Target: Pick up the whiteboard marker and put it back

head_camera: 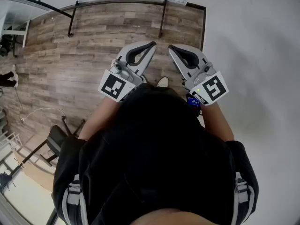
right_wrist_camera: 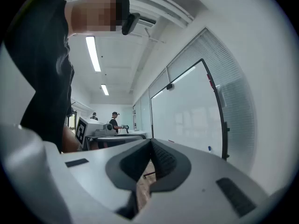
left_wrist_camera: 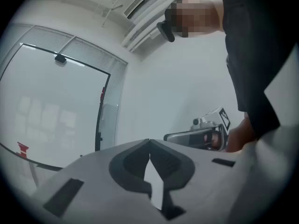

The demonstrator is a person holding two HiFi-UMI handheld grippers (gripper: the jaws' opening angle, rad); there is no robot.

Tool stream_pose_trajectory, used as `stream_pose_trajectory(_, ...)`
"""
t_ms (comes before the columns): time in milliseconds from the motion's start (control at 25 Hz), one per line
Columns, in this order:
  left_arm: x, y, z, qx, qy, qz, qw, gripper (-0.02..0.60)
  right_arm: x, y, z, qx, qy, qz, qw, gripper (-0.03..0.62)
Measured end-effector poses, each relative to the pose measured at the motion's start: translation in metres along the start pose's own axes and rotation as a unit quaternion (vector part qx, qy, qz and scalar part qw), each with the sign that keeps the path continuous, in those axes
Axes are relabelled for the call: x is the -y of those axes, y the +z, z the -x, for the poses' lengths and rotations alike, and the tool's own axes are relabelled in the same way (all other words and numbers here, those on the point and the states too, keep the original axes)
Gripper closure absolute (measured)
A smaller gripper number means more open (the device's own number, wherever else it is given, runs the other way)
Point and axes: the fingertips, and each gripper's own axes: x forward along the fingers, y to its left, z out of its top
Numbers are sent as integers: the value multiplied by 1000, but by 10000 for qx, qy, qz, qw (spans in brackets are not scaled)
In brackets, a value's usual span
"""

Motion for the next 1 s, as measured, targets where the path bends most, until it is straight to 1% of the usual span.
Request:
stream_pose_trajectory(200, 15, 12, 16, -36, 59, 28, 10000, 577, -18, 16, 10, 25, 40, -16, 10000, 599)
stream_pose_trajectory(400, 21, 18, 17, -62, 144, -10, 9999, 577, -8, 18, 18, 58, -197, -140, 9997, 600)
stream_pose_trajectory(560, 23, 21, 10, -33, 238, -35, 9997, 577, -4, 17, 25, 76, -123, -161, 9998, 600)
stream_pose_trajectory(760, 30, 20, 2, -7, 310, 55, 9995, 577, 7, 18, 31, 110, -71, -261, 9996, 600)
stream_pose_trajectory(1000, 10, 19, -7, -19, 343, 64, 9994, 577, 24, 11, 15, -16, -91, -387, 9992, 600)
